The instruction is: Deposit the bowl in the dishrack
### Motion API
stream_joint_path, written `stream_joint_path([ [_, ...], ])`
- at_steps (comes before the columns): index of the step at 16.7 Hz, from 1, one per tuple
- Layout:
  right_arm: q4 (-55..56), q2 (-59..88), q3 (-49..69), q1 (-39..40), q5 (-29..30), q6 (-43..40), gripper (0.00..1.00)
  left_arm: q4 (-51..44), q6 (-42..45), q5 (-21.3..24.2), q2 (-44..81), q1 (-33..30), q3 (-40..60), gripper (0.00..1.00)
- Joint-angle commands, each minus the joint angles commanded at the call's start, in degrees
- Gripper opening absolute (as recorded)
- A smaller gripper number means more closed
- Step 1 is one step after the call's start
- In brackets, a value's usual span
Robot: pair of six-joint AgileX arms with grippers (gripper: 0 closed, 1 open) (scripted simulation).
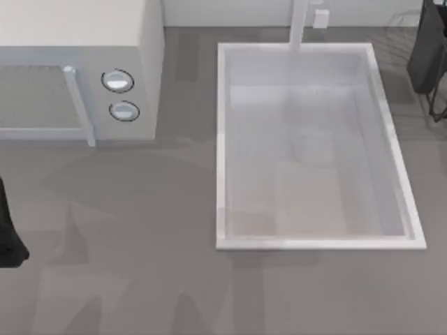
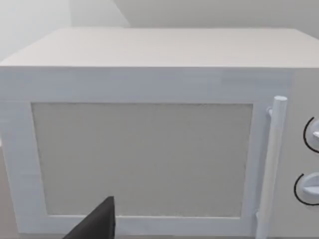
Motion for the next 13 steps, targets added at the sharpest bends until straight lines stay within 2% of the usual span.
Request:
stream_joint_path([
  [6,24.23,-12.06,-9.14,-21.61,-13.91,-9.52,0.00,0.00,0.00,0.00,0.00,0.00,0.00,1.00],
  [9,29.13,-15.91,-13.00,-26.09,-17.71,-10.76,0.00,0.00,0.00,0.00,0.00,0.00,0.00,1.00],
  [13,29.59,-16.34,-13.48,-26.56,-18.04,-10.72,0.00,0.00,0.00,0.00,0.00,0.00,0.00,1.00],
])
